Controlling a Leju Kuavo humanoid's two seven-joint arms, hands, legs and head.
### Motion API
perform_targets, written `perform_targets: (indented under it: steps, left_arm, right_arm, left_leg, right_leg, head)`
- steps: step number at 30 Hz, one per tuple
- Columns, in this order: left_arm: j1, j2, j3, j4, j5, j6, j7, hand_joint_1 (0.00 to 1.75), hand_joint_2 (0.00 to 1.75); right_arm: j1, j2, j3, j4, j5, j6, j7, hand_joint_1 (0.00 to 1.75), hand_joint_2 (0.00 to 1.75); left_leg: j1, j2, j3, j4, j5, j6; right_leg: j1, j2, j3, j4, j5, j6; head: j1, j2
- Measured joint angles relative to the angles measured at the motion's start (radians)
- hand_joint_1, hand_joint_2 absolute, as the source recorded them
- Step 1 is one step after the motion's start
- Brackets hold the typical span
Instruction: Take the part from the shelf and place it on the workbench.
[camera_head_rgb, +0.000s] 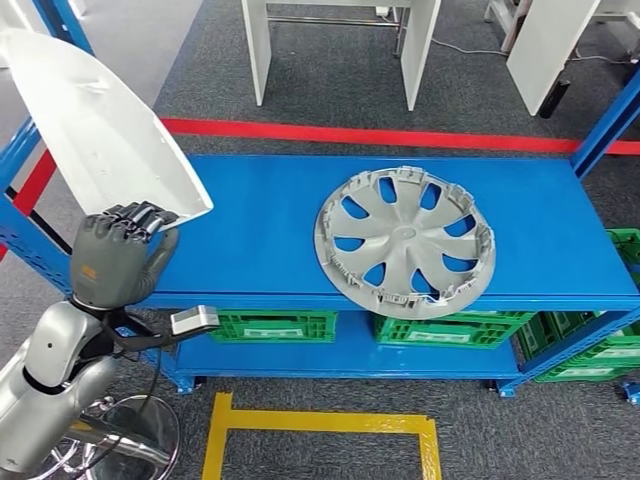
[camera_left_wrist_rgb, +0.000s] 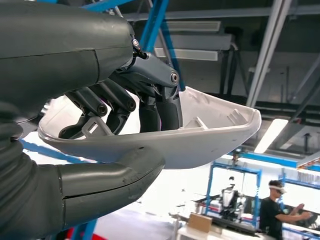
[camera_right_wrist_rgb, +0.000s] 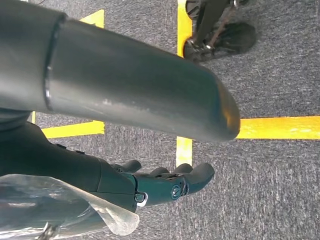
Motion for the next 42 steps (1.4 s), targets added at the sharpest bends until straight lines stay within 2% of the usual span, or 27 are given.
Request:
perform_targets:
  steps: [2, 3, 4, 7, 9, 12, 13, 15, 17, 18, 19, 20, 22, 23, 25, 27, 28, 30, 32, 33, 34, 35, 36, 37, 39, 40, 42]
  left_arm:
    - [0.004, 0.004, 0.000, 0.000, -0.001, -0.004, 0.000, 1.75, 1.75]
    - [0.006, 0.006, 0.000, 0.000, -0.001, -0.006, 0.001, 1.75, 1.75]
    - [0.008, 0.008, 0.000, 0.000, -0.001, -0.008, 0.002, 1.75, 1.75]
    - [0.010, 0.016, 0.001, -0.001, -0.001, -0.010, 0.005, 1.75, 1.75]
    - [0.011, 0.022, 0.003, -0.002, -0.001, -0.011, 0.006, 1.75, 1.75]
    - [0.014, 0.034, 0.005, -0.005, -0.001, -0.010, 0.007, 1.75, 1.75]
    - [0.015, 0.040, 0.006, -0.005, 0.000, -0.009, 0.007, 1.75, 1.75]
    - [0.021, 0.053, 0.010, -0.006, 0.001, -0.006, 0.008, 1.75, 1.75]
    - [0.031, 0.066, 0.015, -0.006, 0.005, -0.002, 0.009, 1.75, 1.75]
    - [0.037, 0.071, 0.018, -0.006, 0.007, -0.001, 0.009, 1.75, 1.75]
    - [0.041, 0.075, 0.020, -0.006, 0.007, -0.001, 0.009, 1.75, 1.75]
    - [0.043, 0.078, 0.023, -0.007, 0.008, 0.000, 0.009, 1.75, 1.75]
    - [0.045, 0.083, 0.030, -0.011, 0.008, 0.000, 0.009, 1.75, 1.75]
    - [0.046, 0.086, 0.033, -0.014, 0.009, 0.001, 0.009, 1.75, 1.75]
    - [0.049, 0.094, 0.038, -0.020, 0.013, 0.004, 0.009, 1.75, 1.75]
    - [0.058, 0.105, 0.046, -0.026, 0.021, 0.011, 0.008, 1.75, 1.75]
    - [0.064, 0.111, 0.053, -0.030, 0.026, 0.016, 0.007, 1.75, 1.75]
    - [0.085, 0.124, 0.070, -0.039, 0.036, 0.031, 0.002, 1.75, 1.75]
    - [0.111, 0.139, 0.088, -0.046, 0.043, 0.043, -0.003, 1.75, 1.75]
    - [0.123, 0.146, 0.095, -0.049, 0.046, 0.046, -0.005, 1.75, 1.75]
    - [0.133, 0.151, 0.102, -0.051, 0.049, 0.048, -0.008, 1.75, 1.75]
    - [0.141, 0.157, 0.109, -0.053, 0.052, 0.049, -0.009, 1.75, 1.75]
    - [0.149, 0.162, 0.115, -0.056, 0.055, 0.050, -0.010, 1.75, 1.75]
    - [0.157, 0.166, 0.123, -0.060, 0.057, 0.051, -0.010, 1.75, 1.75]
    - [0.172, 0.176, 0.141, -0.066, 0.060, 0.056, -0.011, 1.75, 1.75]
    - [0.179, 0.180, 0.151, -0.069, 0.061, 0.059, -0.013, 1.75, 1.75]
    - [0.195, 0.186, 0.171, -0.072, 0.065, 0.063, -0.019, 1.75, 1.75]
  right_arm:
    - [0.000, 0.002, 0.003, 0.000, -0.002, -0.002, -0.001, 0.00, 0.00]
    - [0.001, 0.004, 0.004, 0.000, -0.003, -0.003, -0.002, 0.00, 0.00]
    - [0.001, 0.005, 0.006, 0.000, -0.005, -0.004, -0.002, 0.00, 0.00]
    - [0.000, 0.007, 0.008, 0.001, -0.007, -0.009, -0.004, 0.00, 0.00]
    - [0.000, 0.009, 0.010, 0.002, -0.008, -0.010, -0.005, 0.00, 0.00]
    - [-0.001, 0.015, 0.011, 0.003, -0.008, -0.014, -0.006, 0.00, 0.00]
    - [-0.002, 0.018, 0.011, 0.003, -0.008, -0.016, -0.006, 0.00, 0.00]
    - [-0.001, 0.023, 0.011, 0.004, -0.009, -0.021, -0.006, 0.00, 0.00]
    - [0.000, 0.030, 0.011, 0.004, -0.010, -0.025, -0.006, 0.00, 0.00]
    - [0.000, 0.032, 0.011, 0.004, -0.010, -0.026, -0.006, 0.00, 0.00]
    - [0.000, 0.035, 0.011, 0.004, -0.010, -0.027, -0.006, 0.00, 0.00]
    - [-0.001, 0.037, 0.011, 0.004, -0.010, -0.027, -0.006, 0.00, 0.00]
    - [-0.001, 0.040, 0.011, 0.004, -0.010, -0.028, -0.006, 0.00, 0.00]
    - [-0.001, 0.042, 0.011, 0.004, -0.010, -0.028, -0.006, 0.00, 0.00]
    - [-0.002, 0.046, 0.012, 0.004, -0.011, -0.028, -0.006, 0.00, 0.00]
    - [-0.002, 0.051, 0.012, 0.004, -0.014, -0.037, -0.006, 0.00, 0.00]
    - [-0.002, 0.056, 0.012, 0.004, -0.017, -0.045, -0.007, 0.00, 0.00]
    - [-0.002, 0.067, 0.012, 0.005, -0.023, -0.062, -0.009, 0.00, 0.00]
    - [-0.002, 0.078, 0.012, 0.005, -0.024, -0.069, -0.012, 0.00, 0.00]
    - [-0.003, 0.082, 0.012, 0.005, -0.024, -0.070, -0.013, 0.00, 0.00]
    - [-0.003, 0.086, 0.012, 0.005, -0.024, -0.070, -0.013, 0.00, 0.00]
    - [-0.004, 0.089, 0.012, 0.005, -0.024, -0.071, -0.014, 0.00, 0.00]
    - [-0.006, 0.091, 0.012, 0.005, -0.023, -0.073, -0.014, 0.00, 0.00]
    - [-0.010, 0.093, 0.012, 0.005, -0.022, -0.074, -0.014, 0.00, 0.00]
    - [-0.017, 0.097, 0.012, 0.005, -0.020, -0.074, -0.022, 0.00, 0.00]
    - [-0.019, 0.100, 0.012, 0.005, -0.019, -0.073, -0.030, 0.00, 0.00]
    - [-0.019, 0.108, 0.011, 0.005, -0.018, -0.068, -0.054, 0.00, 0.00]
  left_leg:
    - [-0.002, 0.000, -0.004, 0.001, 0.001, 0.002]
    - [-0.002, 0.000, -0.005, 0.002, 0.001, 0.002]
    - [-0.002, 0.000, -0.005, 0.004, 0.001, 0.001]
    - [-0.003, -0.003, -0.012, 0.019, -0.005, -0.009]
    - [-0.005, -0.006, -0.023, 0.030, -0.005, -0.022]
    - [-0.005, -0.007, -0.041, 0.043, -0.007, -0.040]
    - [-0.004, -0.006, -0.050, 0.060, -0.026, -0.047]
    - [0.004, -0.004, -0.081, 0.148, -0.096, -0.062]
    - [0.012, -0.004, -0.114, 0.270, -0.162, -0.073]
    - [0.014, -0.004, -0.118, 0.301, -0.171, -0.076]
    - [0.015, -0.004, -0.104, 0.295, -0.159, -0.077]
    - [0.016, -0.004, -0.074, 0.251, -0.130, -0.076]
    - [0.014, -0.003, 0.013, 0.106, -0.078, -0.070]
    - [0.012, -0.003, 0.046, 0.047, -0.067, -0.066]
    - [0.006, -0.003, 0.066, -0.001, -0.066, -0.058]
    - [0.005, -0.002, 0.056, -0.007, -0.049, -0.048]
    - [0.007, 0.000, 0.049, -0.012, -0.038, -0.041]
    - [0.011, 0.003, 0.028, -0.017, -0.015, -0.028]
    - [0.009, 0.003, 0.002, -0.013, 0.003, -0.023]
    - [0.007, 0.003, -0.013, -0.010, 0.011, -0.023]
    - [0.006, 0.003, -0.028, -0.006, 0.020, -0.023]
    - [0.005, 0.002, -0.043, -0.001, 0.028, -0.024]
    - [0.005, 0.001, -0.057, 0.006, 0.034, -0.027]
    - [0.004, 0.000, -0.069, 0.013, 0.040, -0.030]
    - [0.002, 0.000, -0.086, 0.026, 0.051, -0.040]
    - [0.002, 0.000, -0.093, 0.030, 0.059, -0.046]
    - [0.005, -0.001, -0.103, 0.033, 0.070, -0.057]
  right_leg:
    - [0.002, 0.001, -0.061, 0.129, -0.044, -0.001]
    - [0.002, 0.001, -0.076, 0.156, -0.038, -0.001]
    - [0.002, 0.001, -0.074, 0.147, -0.014, -0.001]
    - [0.001, 0.004, -0.004, -0.020, 0.087, -0.007]
    - [0.003, 0.008, 0.020, -0.073, 0.101, -0.011]
    - [0.001, 0.006, 0.011, -0.084, 0.101, -0.023]
    - [-0.001, 0.004, 0.006, -0.087, 0.103, -0.030]
    - [-0.001, 0.001, -0.005, -0.090, 0.113, -0.046]
    - [0.001, -0.002, -0.019, -0.089, 0.123, -0.053]
    - [0.002, -0.003, -0.026, -0.088, 0.128, -0.054]
    - [0.003, -0.005, -0.033, -0.087, 0.133, -0.054]
    - [0.003, -0.006, -0.040, -0.085, 0.138, -0.053]
    - [0.004, -0.008, -0.052, -0.084, 0.150, -0.047]
    - [0.004, -0.009, -0.055, -0.085, 0.157, -0.043]
    - [0.003, -0.010, -0.059, -0.090, 0.173, -0.030]
    - [0.002, -0.009, -0.061, -0.095, 0.182, -0.018]
    - [0.002, -0.007, -0.069, -0.087, 0.168, -0.014]
    - [0.003, -0.002, -0.096, -0.017, 0.086, -0.010]
    - [0.003, -0.001, -0.122, 0.106, -0.002, -0.009]
    - [0.003, -0.001, -0.125, 0.154, -0.015, -0.009]
    - [0.003, -0.001, -0.115, 0.176, -0.003, -0.009]
    - [0.004, 0.000, -0.090, 0.163, 0.024, -0.010]
    - [0.004, 0.001, -0.049, 0.117, 0.053, -0.013]
    - [0.005, 0.004, 0.001, 0.051, 0.064, -0.016]
    - [0.008, 0.011, 0.084, -0.072, 0.051, -0.021]
    - [0.010, 0.014, 0.101, -0.103, 0.039, -0.023]
    - [0.012, 0.012, 0.097, -0.117, 0.043, -0.033]
  head:
    - [0.001, 0.000]
    - [0.001, 0.000]
    - [0.001, 0.000]
    - [0.001, 0.000]
    - [0.001, 0.000]
    - [0.000, 0.000]
    - [-0.002, 0.000]
    - [-0.009, 0.000]
    - [-0.012, 0.000]
    - [-0.012, 0.000]
    - [-0.012, 0.000]
    - [-0.012, 0.000]
    - [-0.012, 0.000]
    - [-0.011, 0.000]
    - [-0.011, 0.000]
    - [-0.012, 0.000]
    - [-0.011, 0.000]
    - [-0.008, 0.000]
    - [-0.006, 0.000]
    - [-0.005, 0.000]
    - [-0.006, 0.000]
    - [-0.005, 0.000]
    - [-0.005, 0.000]
    - [-0.005, 0.000]
    - [-0.006, 0.000]
    - [-0.007, 0.000]
    - [-0.007, 0.000]
